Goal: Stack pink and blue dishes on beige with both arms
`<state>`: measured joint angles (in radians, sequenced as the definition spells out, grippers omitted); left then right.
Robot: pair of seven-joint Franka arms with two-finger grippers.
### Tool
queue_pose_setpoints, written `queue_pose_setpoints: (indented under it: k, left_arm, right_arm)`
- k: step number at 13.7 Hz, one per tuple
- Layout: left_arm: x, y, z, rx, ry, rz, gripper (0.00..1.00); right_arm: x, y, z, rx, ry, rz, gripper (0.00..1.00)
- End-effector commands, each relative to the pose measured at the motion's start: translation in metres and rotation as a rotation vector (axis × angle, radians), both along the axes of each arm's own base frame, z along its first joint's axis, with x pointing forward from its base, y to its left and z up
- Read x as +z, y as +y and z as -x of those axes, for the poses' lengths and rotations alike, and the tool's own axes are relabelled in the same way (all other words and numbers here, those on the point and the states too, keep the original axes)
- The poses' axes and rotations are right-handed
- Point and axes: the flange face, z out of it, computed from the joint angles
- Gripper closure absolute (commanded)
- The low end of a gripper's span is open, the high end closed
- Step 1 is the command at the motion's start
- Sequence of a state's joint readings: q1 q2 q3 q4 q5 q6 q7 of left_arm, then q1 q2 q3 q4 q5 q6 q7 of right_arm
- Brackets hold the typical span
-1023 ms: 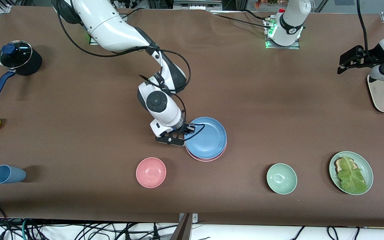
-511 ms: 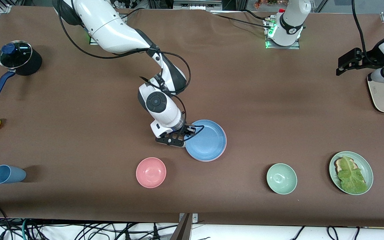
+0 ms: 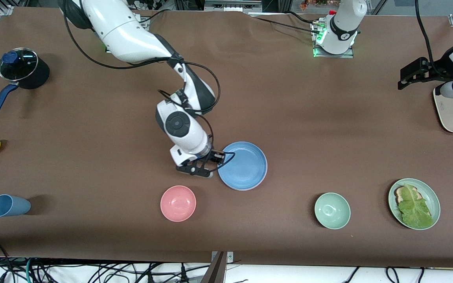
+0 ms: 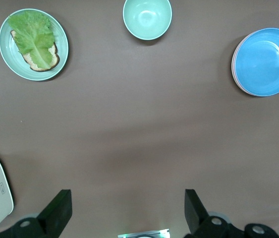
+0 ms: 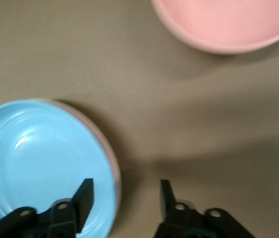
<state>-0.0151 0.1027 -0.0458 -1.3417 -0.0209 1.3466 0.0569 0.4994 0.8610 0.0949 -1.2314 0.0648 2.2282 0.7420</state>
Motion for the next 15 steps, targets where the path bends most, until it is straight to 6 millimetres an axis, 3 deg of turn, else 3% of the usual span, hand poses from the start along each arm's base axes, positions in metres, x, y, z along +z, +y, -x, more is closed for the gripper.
queue_pose_setpoints:
  k: [1,5,10,13,15]
  left_arm:
    - [0.001,0.002,0.003,0.051,0.005,-0.016,0.0]
    - [0.002,0.001,0.003,0.053,0.003,-0.018,0.0]
    - [0.005,0.0,0.003,0.051,-0.003,-0.02,0.0]
    - [0.005,-0.002,0.003,0.048,-0.005,-0.022,0.0]
    - [0.006,0.0,0.003,0.052,-0.006,-0.019,0.0]
  right_arm:
    - [0.056,-0.045,-0.016,0.037,0.009,0.028,0.0]
    - [0.13,-0.12,-0.015,0.121,0.049,0.141,0.0]
    - [0.235,-0.228,0.017,0.326,0.096,0.187,0.0]
    - [0.27,-0.305,0.041,0.361,0.136,0.152,0.0]
    - [0.288,-0.341,0.058,0.377,0.137,0.131,0.0]
